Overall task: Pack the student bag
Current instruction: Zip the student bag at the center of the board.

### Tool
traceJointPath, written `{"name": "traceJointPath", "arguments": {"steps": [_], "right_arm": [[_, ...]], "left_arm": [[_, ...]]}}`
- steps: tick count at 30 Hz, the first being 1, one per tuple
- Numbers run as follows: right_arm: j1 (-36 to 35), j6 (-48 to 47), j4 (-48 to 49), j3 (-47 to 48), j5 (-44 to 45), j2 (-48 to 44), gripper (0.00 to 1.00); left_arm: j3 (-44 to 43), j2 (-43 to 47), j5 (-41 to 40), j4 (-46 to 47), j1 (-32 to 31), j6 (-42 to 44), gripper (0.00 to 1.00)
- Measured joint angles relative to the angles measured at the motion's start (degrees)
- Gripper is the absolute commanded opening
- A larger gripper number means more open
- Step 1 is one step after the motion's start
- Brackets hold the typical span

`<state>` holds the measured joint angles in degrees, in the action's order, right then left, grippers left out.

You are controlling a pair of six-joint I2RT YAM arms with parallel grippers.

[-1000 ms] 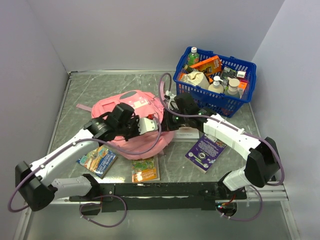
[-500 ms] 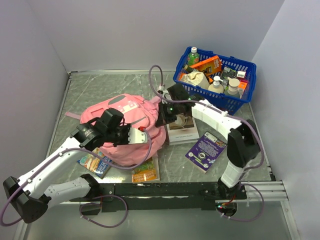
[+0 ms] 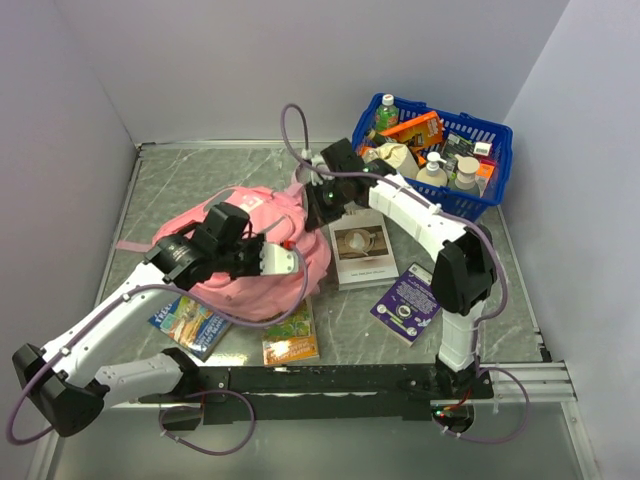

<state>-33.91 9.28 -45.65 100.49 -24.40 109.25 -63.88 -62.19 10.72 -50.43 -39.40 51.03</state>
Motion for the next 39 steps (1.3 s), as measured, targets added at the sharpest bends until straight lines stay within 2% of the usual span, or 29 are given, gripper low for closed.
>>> {"name": "traceJointPath", "arguments": {"steps": [5,10,15,19,22,23,25,26,27,28,32,39], "right_arm": [[1.2,-1.1,0.8,6.4,4.1,-0.7,0.0],[2.4,-0.7,3.8,3.5,4.2,-6.2,0.0],[2.1,0.7,6.7,-6.5,0.4,-14.5,0.0],[-1.3,2.1,11.9,-19.7,-0.7,-20.0,0.0],[-5.4,2.8,15.9,-28.5,-0.7,-21.9,0.0],[-6.8,3.1,17.0,-30.5,-0.7,-22.0,0.0],[-9.4,3.6,19.4,-33.7,-0.6,-22.0,0.0],[-10.3,3.8,20.2,-34.7,-0.5,-22.0,0.0],[-11.3,4.0,21.3,-35.6,-0.2,-22.0,0.0],[-11.9,4.2,22.6,-36.4,0.4,-22.0,0.0],[-13.0,4.9,25.6,-38.9,2.6,-22.0,0.0],[-14.1,5.9,29.0,-40.8,3.1,-22.0,0.0]], "left_arm": [[-0.2,1.4,-4.5,10.0,0.5,-3.9,0.01],[-2.0,2.6,-1.1,12.3,2.0,-4.0,0.01],[-4.4,4.9,3.8,3.8,2.0,2.9,0.01],[-5.1,5.4,4.8,-6.3,1.9,8.4,0.01],[-0.7,8.1,6.2,-11.8,2.1,10.8,0.01],[1.7,9.9,6.5,-12.8,2.1,11.0,0.13],[6.4,13.9,6.8,-13.7,2.1,11.3,0.69],[8.2,15.7,6.8,-13.9,2.1,11.0,0.87],[9.7,17.3,6.8,-14.3,2.1,10.2,0.9],[10.7,18.3,6.6,-14.8,2.0,9.8,0.98],[12.1,20.8,6.1,-14.1,2.1,4.5,0.96],[8.4,17.2,13.0,-3.6,2.1,-6.2,0.96]]}}
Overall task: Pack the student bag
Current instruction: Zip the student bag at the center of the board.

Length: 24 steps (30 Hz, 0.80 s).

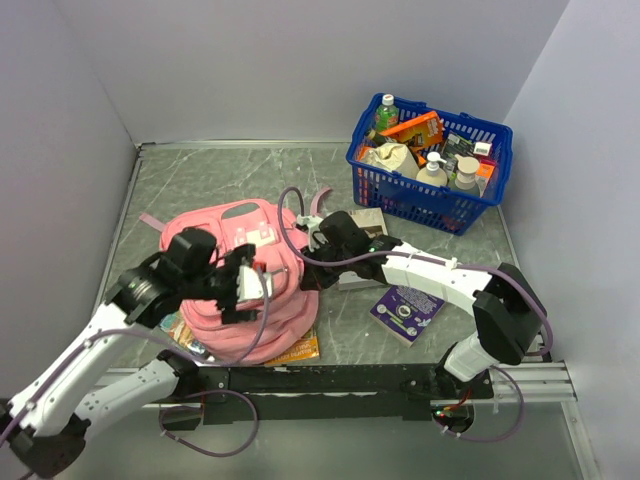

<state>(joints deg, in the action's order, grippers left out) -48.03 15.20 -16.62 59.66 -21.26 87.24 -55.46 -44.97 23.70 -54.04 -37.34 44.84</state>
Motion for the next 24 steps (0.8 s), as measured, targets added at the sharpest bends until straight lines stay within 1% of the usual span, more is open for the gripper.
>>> {"name": "traceJointPath", "arguments": {"steps": [2,5,7,8,10,12,15,16,19,21,22,24], "right_arm": [[-0.1,0.0,0.2,0.0,0.0,0.0,0.0],[-0.2,0.0,0.4,0.0,-0.2,0.0,0.0],[-0.2,0.0,0.6,0.0,-0.4,0.0,0.0],[-0.2,0.0,0.7,0.0,-0.5,0.0,0.0],[-0.2,0.2,1.0,-0.1,-0.8,0.0,0.0],[-0.2,0.5,1.7,-0.6,-1.1,-0.1,0.0],[-0.4,0.9,2.7,-1.8,-1.4,-0.4,0.0],[-0.5,1.0,2.9,-2.0,-1.6,-0.5,0.0],[-0.5,1.1,3.2,-2.0,-2.2,-0.5,0.0],[-0.5,1.3,3.3,-2.0,-2.8,-0.5,0.0],[-0.5,1.4,3.4,-2.0,-3.2,-0.5,0.0],[-0.5,1.5,3.4,-2.0,-4.1,-0.5,0.0]], "left_arm": [[-1.4,-3.9,3.9,4.2,-0.1,-2.8,0.99],[-1.7,-9.8,7.6,8.4,-1.1,-6.1,0.98],[-0.6,-13.4,8.5,11.5,-2.1,-8.2,0.97],[0.6,-14.1,8.2,13.1,-2.4,-9.2,0.99],[4.3,-14.2,5.6,17.3,-3.6,-12.0,0.99],[7.6,-13.3,1.5,20.5,-5.0,-15.5,0.96],[9.9,-11.8,-2.1,23.3,-6.2,-19.8,0.87],[10.3,-11.1,-3.0,24.4,-6.5,-21.0,0.79],[11.5,-9.5,-5.0,27.0,-7.3,-23.8,0.66],[12.2,-9.2,-5.7,28.6,-7.9,-24.9,0.64],[12.6,-9.2,-5.9,29.5,-8.0,-25.1,0.66],[13.5,-9.3,-6.1,30.6,-8.2,-25.2,0.72]]}}
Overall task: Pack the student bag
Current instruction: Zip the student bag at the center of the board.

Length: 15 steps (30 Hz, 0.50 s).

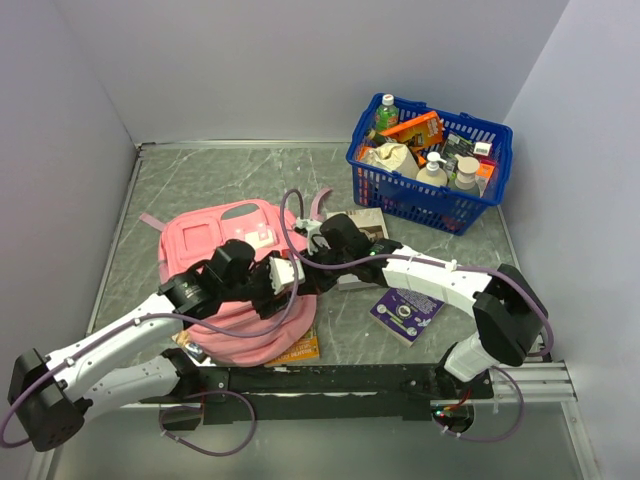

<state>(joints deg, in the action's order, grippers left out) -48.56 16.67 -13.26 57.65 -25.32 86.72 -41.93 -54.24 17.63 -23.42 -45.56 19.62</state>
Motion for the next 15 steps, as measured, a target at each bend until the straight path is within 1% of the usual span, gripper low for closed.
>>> {"name": "traceJointPath", "arguments": {"steps": [1,3,6,8,9,10,12,13,14,15], "right_arm": [[0.0,0.0,0.0,0.0,-0.4,0.0,0.0],[0.0,0.0,0.0,0.0,-1.0,0.0,0.0],[0.0,0.0,0.0,0.0,-1.9,0.0,0.0],[0.0,0.0,-0.1,0.0,-2.5,0.0,0.0],[0.0,0.0,-0.3,0.1,-2.9,0.0,0.0],[0.0,-0.1,-0.5,0.2,-3.4,0.0,0.0],[0.0,-0.3,-1.1,0.4,-4.5,0.0,0.0],[0.0,-0.5,-1.4,0.4,-4.6,0.0,0.0],[0.0,-0.7,-2.0,0.4,-4.5,0.0,0.0],[0.0,-1.0,-2.7,0.4,-4.4,0.0,0.0]], "left_arm": [[0.4,0.0,0.0,0.3,-0.1,0.0,0.75],[0.8,-0.6,0.0,0.6,-0.5,0.0,0.75],[1.0,-1.9,0.4,1.3,-0.7,0.2,0.69],[1.3,-2.4,0.7,1.5,-0.8,0.6,0.6],[1.3,-2.6,0.8,1.7,-0.8,0.7,0.55],[1.4,-2.7,0.8,1.9,-0.8,1.2,0.41],[1.5,-3.1,0.7,2.2,-0.9,2.7,0.25],[1.7,-3.1,1.0,2.3,-0.9,2.9,0.05],[1.9,-3.1,1.1,2.4,-1.0,3.5,0.01],[2.2,-3.0,1.2,2.5,-1.1,3.8,0.01]]}}
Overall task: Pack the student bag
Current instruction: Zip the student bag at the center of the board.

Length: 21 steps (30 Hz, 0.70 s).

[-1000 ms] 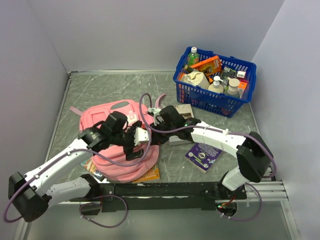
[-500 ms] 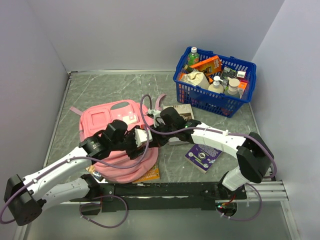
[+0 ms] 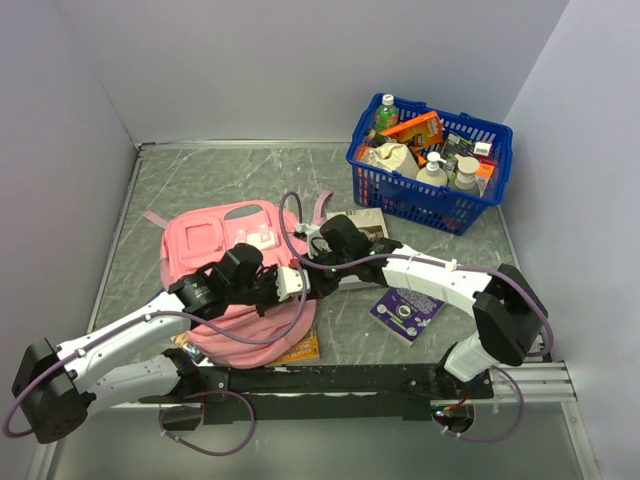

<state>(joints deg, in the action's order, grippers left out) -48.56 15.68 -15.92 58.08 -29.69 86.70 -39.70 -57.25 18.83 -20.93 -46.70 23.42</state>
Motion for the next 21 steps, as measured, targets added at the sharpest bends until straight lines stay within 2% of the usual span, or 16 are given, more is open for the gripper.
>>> {"name": "traceJointPath", "arguments": {"steps": [10,16,21], "right_arm": [[2.1,-3.4,-4.6,1.7,-2.4,0.4,0.0],[5.0,-5.3,-7.8,5.8,-6.3,3.6,0.0],[6.4,-7.9,-10.5,9.9,-5.8,7.7,0.0]], "left_arm": [[0.8,1.2,2.1,0.3,-0.2,4.6,0.01],[0.6,2.1,1.8,0.3,0.3,7.6,0.01],[0.6,2.9,1.6,-1.6,0.3,8.7,0.01]]}}
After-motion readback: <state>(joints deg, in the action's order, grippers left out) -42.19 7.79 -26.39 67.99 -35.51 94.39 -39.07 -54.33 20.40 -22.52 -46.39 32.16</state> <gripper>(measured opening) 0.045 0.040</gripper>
